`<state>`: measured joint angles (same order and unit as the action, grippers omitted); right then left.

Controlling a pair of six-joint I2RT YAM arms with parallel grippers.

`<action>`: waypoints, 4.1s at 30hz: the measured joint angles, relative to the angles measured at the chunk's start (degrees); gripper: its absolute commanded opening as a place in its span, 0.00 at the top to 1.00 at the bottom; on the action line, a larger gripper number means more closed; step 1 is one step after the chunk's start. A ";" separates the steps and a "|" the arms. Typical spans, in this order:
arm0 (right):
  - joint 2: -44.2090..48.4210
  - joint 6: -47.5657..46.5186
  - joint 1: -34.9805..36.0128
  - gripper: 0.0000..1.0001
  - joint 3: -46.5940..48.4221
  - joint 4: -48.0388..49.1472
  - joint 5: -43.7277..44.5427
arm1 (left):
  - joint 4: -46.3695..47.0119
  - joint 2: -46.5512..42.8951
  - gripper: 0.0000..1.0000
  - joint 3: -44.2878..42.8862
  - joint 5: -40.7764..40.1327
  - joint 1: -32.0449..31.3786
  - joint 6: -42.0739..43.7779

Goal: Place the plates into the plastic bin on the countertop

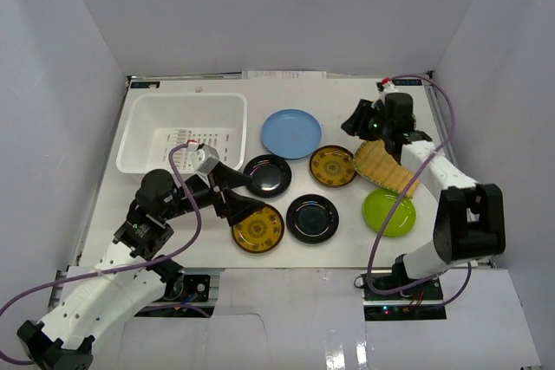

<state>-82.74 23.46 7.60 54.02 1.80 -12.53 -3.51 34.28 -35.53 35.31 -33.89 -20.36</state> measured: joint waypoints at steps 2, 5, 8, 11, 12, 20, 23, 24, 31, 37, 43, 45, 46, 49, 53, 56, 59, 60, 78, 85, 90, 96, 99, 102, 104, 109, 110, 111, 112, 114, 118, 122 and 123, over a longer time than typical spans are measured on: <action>-5.20 -2.38 4.02 0.47 5.97 -1.64 0.90 | -0.02 1.01 0.02 -0.11 -0.66 0.00 -0.02; -12.20 -4.92 7.45 0.45 13.22 -4.11 3.19 | -0.39 2.29 0.02 -0.11 -1.99 0.00 -0.02; -19.43 -6.73 9.68 0.44 19.23 -6.45 5.66 | -1.31 3.82 0.02 -0.44 -3.39 0.00 -0.02; -25.24 -7.76 11.26 0.45 23.08 -8.87 7.45 | -2.01 5.57 0.06 -1.11 -4.24 0.02 -0.02; -26.86 -7.93 11.67 0.46 24.00 -9.49 7.67 | -2.14 6.05 0.09 -1.22 -4.52 0.02 -0.07; -35.04 -7.76 13.22 0.57 28.37 -11.63 9.05 | -2.51 7.96 0.23 -2.03 -5.70 0.02 -0.15; -36.54 -7.39 13.20 0.71 29.24 -11.58 10.16 | -2.49 7.96 0.29 -2.03 -6.08 0.02 -0.26; -36.83 -7.23 13.20 0.80 29.40 -11.65 10.47 | -2.49 7.96 0.30 -2.03 -6.21 0.02 -0.26; -36.35 -3.89 13.11 0.92 30.64 -9.33 13.07 | -2.75 9.70 0.37 -3.15 -7.37 0.02 -0.52; -29.59 -4.44 12.31 0.92 29.70 -9.22 16.72 | -5.88 16.46 0.42 -10.99 -10.64 0.02 -2.08; -11.41 -5.33 11.63 0.92 20.87 -6.62 16.22 | -9.88 24.98 0.33 -22.82 -16.09 0.02 -4.42; -5.90 -5.49 11.65 0.92 17.44 -5.77 14.78 | -10.75 28.98 0.28 -26.60 -17.77 0.02 -4.94; -3.41 -5.46 11.67 0.92 15.85 -5.68 13.68 | -11.41 30.73 0.27 -28.11 -18.58 0.02 -5.09; 1.97 -5.09 11.72 0.92 11.65 -4.52 10.32 | -13.46 36.37 0.25 -31.58 -21.75 0.02 -5.05; 4.96 -4.28 11.82 0.92 8.04 -3.96 5.42 | -15.65 42.23 0.28 -34.03 -25.31 0.02 -4.57; 6.16 -3.48 11.91 0.92 5.57 -3.45 2.67 | -16.98 45.20 0.35 -34.82 -27.98 0.02 -4.00; 7.82 -2.69 11.74 0.92 3.52 -3.34 0.66 | -18.01 46.80 0.44 -35.04 -30.49 -0.02 -3.37; 8.52 -2.38 11.76 0.92 3.02 -3.32 -0.20 | -18.08 47.12 0.44 -35.17 -31.47 -0.11 -3.13; 16.41 0.26 11.76 0.25 -2.54 -0.44 -4.92 | -21.09 47.36 1.00 -38.91 -40.94 -0.52 -1.01; 22.75 0.35 11.93 0.21 -7.21 0.20 -6.73 | -21.22 42.84 1.00 -37.53 -33.77 20.44 -7.08; 25.00 0.20 11.93 0.22 -10.62 0.11 -7.02 | -20.74 36.04 1.00 -33.70 -33.09 36.98 -11.02; 25.14 0.02 12.37 0.23 -12.31 -0.04 -7.10 | -20.46 34.82 1.00 -28.22 -35.19 42.60 -11.65; 25.07 -0.24 13.22 0.23 -12.31 0.00 -7.10 | -21.07 35.82 1.00 -24.33 -35.52 42.86 -11.65; 24.50 -0.83 14.78 0.23 -12.31 0.07 -7.04 | -22.38 35.87 1.00 -20.81 -35.52 42.84 -11.61; 23.54 -1.22 16.02 0.22 -12.31 0.09 -6.91 | -22.69 35.80 1.00 -19.12 -35.52 42.82 -11.39; 17.40 -1.70 21.94 0.14 -10.49 0.11 -5.79 | -22.80 37.66 0.88 -18.25 -35.45 42.84 -10.56; 15.34 -1.90 23.87 0.11 -9.27 0.09 -5.25 | -22.56 38.77 0.76 -18.32 -35.12 42.84 -10.51; 13.33 -2.05 25.83 0.09 -7.93 0.02 -4.96 | -22.32 40.04 0.68 -18.38 -34.88 42.84 -10.34; 11.65 -2.25 27.69 0.08 -6.69 0.02 -4.44 | -22.12 41.46 0.58 -18.60 -34.58 42.84 -10.27; 8.35 -2.91 31.80 0.08 -3.61 0.07 -3.45 | -21.73 43.78 0.29 -19.19 -33.97 42.84 -9.86; 2.89 -4.59 38.45 0.23 1.84 0.66 -1.64 | -21.73 45.11 0.02 -20.63 -32.87 42.84 -9.97; -2.64 -5.86 43.47 0.63 5.49 2.10 -0.04 | -20.55 44.19 0.02 -23.45 -29.99 42.84 -10.49; -3.87 -6.10 44.28 0.67 5.75 2.62 0.17 | -20.09 43.60 0.02 -24.11 -28.85 42.84 -10.60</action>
<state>-86.61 17.37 51.88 59.77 4.43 -12.36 -23.59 77.89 -59.64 6.46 8.95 -30.96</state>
